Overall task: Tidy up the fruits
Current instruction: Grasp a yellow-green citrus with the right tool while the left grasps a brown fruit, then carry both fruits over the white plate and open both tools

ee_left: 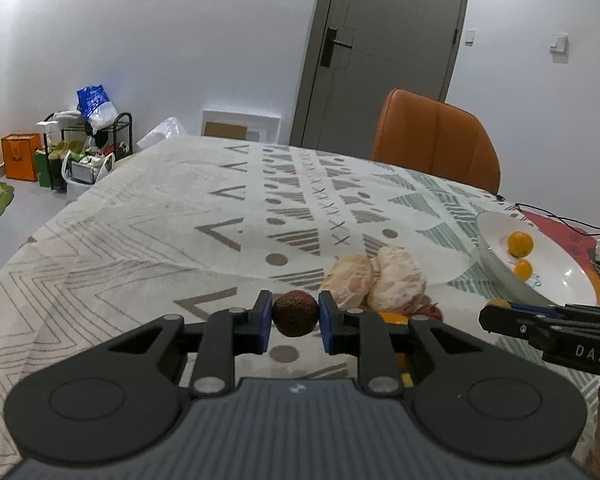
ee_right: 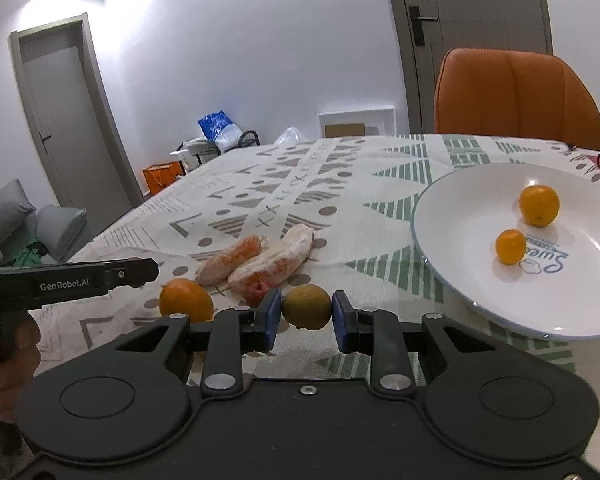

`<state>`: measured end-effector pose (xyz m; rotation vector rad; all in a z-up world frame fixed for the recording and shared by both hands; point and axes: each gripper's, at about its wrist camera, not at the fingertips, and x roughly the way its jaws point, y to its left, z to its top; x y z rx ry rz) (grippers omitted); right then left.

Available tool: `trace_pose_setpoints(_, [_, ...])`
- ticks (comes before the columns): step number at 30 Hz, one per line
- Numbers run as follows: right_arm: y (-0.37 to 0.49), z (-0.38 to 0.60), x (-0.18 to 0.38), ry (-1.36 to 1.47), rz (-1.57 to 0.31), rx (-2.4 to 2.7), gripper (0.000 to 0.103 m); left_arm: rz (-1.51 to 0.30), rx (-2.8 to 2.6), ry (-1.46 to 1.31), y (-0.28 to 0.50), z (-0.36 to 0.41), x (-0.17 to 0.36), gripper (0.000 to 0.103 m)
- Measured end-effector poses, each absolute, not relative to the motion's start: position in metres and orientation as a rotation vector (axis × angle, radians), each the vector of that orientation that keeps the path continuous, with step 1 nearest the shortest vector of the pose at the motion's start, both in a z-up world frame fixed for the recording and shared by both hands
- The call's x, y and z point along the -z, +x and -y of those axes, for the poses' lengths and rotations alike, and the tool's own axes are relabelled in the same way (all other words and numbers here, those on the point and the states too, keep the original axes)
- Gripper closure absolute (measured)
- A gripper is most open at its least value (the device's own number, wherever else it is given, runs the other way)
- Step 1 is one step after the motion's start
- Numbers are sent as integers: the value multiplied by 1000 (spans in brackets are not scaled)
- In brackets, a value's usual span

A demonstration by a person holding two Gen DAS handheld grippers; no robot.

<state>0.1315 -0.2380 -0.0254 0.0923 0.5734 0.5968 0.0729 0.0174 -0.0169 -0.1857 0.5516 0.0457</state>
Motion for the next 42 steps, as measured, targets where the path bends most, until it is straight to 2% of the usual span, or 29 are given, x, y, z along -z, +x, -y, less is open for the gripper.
trace_pose_setpoints(20, [118, 282, 8, 155, -498, -540, 77, -511, 9, -119, 71, 22, -7, 80])
trace_pose_setpoints(42, [124, 337, 20, 240, -481, -436, 77, -499, 127, -48, 89, 83, -12, 80])
